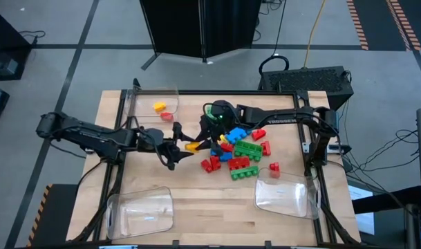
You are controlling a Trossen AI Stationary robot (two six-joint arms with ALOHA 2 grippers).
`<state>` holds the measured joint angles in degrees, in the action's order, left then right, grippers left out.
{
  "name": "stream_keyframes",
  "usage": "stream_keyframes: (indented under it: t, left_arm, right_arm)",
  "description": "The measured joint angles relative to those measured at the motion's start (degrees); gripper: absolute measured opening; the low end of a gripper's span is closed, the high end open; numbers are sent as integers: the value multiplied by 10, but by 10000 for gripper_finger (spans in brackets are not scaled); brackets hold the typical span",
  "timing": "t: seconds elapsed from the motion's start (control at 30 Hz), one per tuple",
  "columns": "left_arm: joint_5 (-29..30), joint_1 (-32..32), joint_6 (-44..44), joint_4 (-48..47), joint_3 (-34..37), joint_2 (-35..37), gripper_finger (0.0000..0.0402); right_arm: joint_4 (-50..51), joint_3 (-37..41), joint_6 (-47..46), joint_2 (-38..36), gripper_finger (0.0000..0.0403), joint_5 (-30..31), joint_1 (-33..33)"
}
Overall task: Sort blocks by size
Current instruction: Put the one-stud yellow game piece into the top transparent bin
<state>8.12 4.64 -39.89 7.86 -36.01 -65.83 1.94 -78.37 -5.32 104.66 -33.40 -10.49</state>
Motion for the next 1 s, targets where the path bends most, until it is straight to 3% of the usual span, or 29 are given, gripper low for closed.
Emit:
stream_keyframes:
  t: [0.67, 1.0]
  left_arm:
    - [-9, 0, 0, 24, 0, -8, 258]
    - [11, 1, -5, 22, 0, -8, 152]
  right_arm:
    - [-9, -1, 0, 0, 132, 1, 0]
    - [-9, -1, -13, 0, 144, 5, 1]
